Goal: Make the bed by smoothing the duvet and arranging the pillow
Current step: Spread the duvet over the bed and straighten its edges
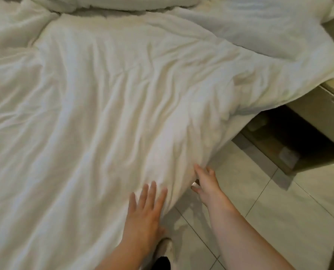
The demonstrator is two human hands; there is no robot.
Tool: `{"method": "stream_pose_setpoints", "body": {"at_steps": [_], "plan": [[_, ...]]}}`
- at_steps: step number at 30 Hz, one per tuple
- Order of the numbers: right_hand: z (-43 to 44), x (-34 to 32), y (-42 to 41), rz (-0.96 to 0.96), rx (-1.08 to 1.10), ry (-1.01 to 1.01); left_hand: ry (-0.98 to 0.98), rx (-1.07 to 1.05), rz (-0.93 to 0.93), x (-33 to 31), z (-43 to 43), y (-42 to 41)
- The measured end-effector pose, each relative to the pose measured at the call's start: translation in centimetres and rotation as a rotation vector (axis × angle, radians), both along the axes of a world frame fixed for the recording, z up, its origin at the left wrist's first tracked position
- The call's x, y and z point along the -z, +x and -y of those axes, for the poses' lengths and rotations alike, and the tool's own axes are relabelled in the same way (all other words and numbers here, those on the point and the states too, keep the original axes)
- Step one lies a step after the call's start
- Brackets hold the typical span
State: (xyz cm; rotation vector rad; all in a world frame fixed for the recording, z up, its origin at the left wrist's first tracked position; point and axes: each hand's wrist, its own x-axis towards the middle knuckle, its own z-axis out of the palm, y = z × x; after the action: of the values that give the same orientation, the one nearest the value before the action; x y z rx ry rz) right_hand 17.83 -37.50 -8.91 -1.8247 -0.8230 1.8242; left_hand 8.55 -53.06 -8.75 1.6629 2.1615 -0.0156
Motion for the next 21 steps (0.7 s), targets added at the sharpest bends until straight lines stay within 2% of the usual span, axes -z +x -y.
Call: {"method": "stream_pose_setpoints", "body": {"at_steps": [3,5,8,10,11,13,15,16,18,20,21], "plan": [[-5.8,1.0,0.4,-0.130,0.068,-0.111,0.138,-0.064,-0.065,2.5,-4.7,-0.2],[-8.1,1.7,0.4,-0.097,0.087,-0.114,0.340,-0.055,-0.100,2.8,-6.1,-0.9],[-10.8,1.8,1.0,0.190,0.272,0.181,0.424,-0.107,-0.104,1.9,-7.6,-1.8],[-12.5,0.8,1.0,0.233,0.274,0.343,0.412,-0.128,-0.099,1.2,-8.4,-2.0],[-13.1,0.3,0.7,0.170,0.229,0.338,0.414,-0.133,-0.098,1.0,-8.6,-2.0],[-14.1,-0.4,-0.5,0.003,0.132,0.188,0.431,-0.156,-0.080,0.6,-8.8,-1.4],[-14.3,-1.0,-1.4,-0.011,0.034,0.081,0.490,-0.157,-0.080,0.8,-8.9,-0.4],[-14.3,-1.2,-1.6,0.023,0.023,0.113,0.500,-0.138,-0.099,0.9,-9.1,0.3],[-13.4,-2.4,-1.4,0.139,0.050,0.340,0.476,-0.064,-0.172,1.1,-9.8,1.4],[-11.9,-3.3,-0.5,0.211,0.067,0.580,0.390,-0.015,-0.220,1.6,-11.0,1.8],[-11.2,-3.4,0.1,0.215,0.056,0.632,0.330,0.005,-0.221,1.9,-11.5,1.9]]}}
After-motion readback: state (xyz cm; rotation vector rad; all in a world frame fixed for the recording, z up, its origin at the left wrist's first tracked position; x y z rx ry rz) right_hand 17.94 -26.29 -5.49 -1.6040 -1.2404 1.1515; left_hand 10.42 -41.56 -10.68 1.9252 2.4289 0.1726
